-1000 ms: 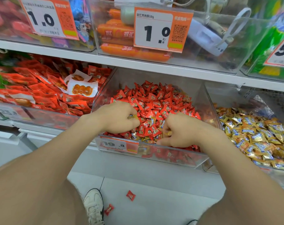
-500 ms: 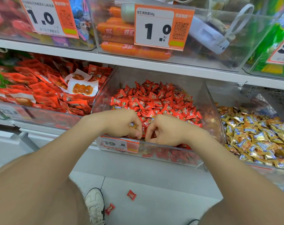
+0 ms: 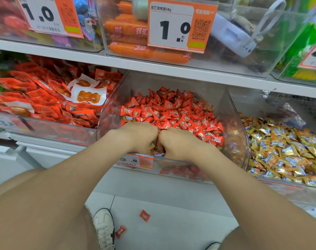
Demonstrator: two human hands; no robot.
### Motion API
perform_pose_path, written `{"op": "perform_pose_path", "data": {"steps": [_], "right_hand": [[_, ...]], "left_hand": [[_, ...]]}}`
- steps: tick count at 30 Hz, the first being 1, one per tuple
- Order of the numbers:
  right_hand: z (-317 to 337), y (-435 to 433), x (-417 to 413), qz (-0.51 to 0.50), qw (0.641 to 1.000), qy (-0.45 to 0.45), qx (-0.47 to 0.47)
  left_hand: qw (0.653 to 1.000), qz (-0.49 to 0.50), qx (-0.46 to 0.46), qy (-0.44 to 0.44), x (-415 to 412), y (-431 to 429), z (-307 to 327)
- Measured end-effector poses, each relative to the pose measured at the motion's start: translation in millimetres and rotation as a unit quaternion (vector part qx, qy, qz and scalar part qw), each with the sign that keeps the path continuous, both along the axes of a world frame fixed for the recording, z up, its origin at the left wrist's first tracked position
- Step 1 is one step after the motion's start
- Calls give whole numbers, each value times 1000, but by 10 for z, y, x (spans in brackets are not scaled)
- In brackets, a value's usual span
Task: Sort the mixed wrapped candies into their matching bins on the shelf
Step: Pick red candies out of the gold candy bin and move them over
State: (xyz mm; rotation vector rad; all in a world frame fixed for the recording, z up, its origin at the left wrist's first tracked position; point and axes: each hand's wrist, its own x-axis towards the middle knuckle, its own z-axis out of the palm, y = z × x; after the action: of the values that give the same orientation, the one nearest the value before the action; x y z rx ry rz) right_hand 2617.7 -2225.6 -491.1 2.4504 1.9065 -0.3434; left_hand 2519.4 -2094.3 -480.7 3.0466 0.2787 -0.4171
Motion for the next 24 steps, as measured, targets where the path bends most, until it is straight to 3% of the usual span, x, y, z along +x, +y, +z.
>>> {"op": "perform_pose_path", "data": {"steps": [6, 10, 14, 18, 20, 24], "right_hand": [[200, -196, 171, -52, 988, 141, 43], [372, -369, 291, -84, 970, 209, 91], [416, -473, 293, -130, 954, 244, 111], [453, -437, 264, -219, 889, 332, 226], [472, -445, 250, -251, 880, 312, 256], [375, -461, 249, -225, 937, 162, 210]], "left_hand": [[991, 15, -129, -4, -119, 115, 136], [979, 33, -193, -56, -240, 150, 252], [968, 71, -203, -129, -273, 106, 282], [946, 99, -258, -169, -226, 41, 310], [934, 122, -282, -183, -196, 15, 309], [924, 164, -288, -192, -139, -54, 277]]}}
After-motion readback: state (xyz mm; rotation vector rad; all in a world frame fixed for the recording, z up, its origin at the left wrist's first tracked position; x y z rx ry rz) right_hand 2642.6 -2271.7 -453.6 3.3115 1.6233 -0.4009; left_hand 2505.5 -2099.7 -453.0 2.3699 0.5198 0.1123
